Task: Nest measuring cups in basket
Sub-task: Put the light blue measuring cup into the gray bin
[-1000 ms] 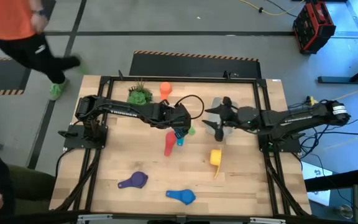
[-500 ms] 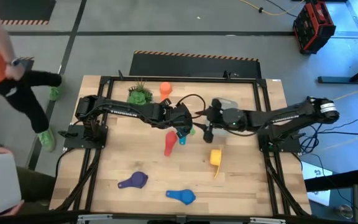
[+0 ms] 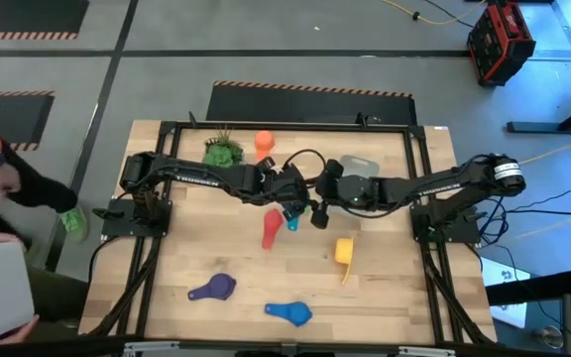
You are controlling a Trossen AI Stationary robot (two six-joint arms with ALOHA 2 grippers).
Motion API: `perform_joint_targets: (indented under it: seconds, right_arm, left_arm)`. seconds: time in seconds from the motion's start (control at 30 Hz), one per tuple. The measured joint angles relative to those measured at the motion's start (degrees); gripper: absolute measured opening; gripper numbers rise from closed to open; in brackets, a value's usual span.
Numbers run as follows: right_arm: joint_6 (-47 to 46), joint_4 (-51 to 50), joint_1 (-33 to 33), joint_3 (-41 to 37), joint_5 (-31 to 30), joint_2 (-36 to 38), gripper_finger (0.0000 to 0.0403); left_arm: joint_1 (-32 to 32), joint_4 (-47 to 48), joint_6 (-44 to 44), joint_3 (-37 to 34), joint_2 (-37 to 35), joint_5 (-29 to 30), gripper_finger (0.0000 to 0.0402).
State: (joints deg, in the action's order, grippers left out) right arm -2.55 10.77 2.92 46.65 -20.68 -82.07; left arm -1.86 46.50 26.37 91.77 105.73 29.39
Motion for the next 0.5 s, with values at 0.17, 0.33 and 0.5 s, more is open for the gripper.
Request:
perform_joint_targets:
  seconds: [0.17,0.33,0.5]
  right_arm:
    - [0.00,-0.61,0.00,0.00,-3.91,-0.01,0.0234]
    - [-0.06,-1.59,-0.13,0.02,-5.22,0.01,0.0234]
    - [-1.45,-2.49,-0.15,0.04,-5.16,0.10,0.0234]
  left_arm:
    - [-0.47,-0.03,-0.05,0.00,0.00,0.00,0.0006]
    - [-0.94,-0.22,-0.05,0.00,0.03,-0.05,0.0006]
    - [-0.94,-0.48,-0.16,0.00,0.07,-0.16,0.0006]
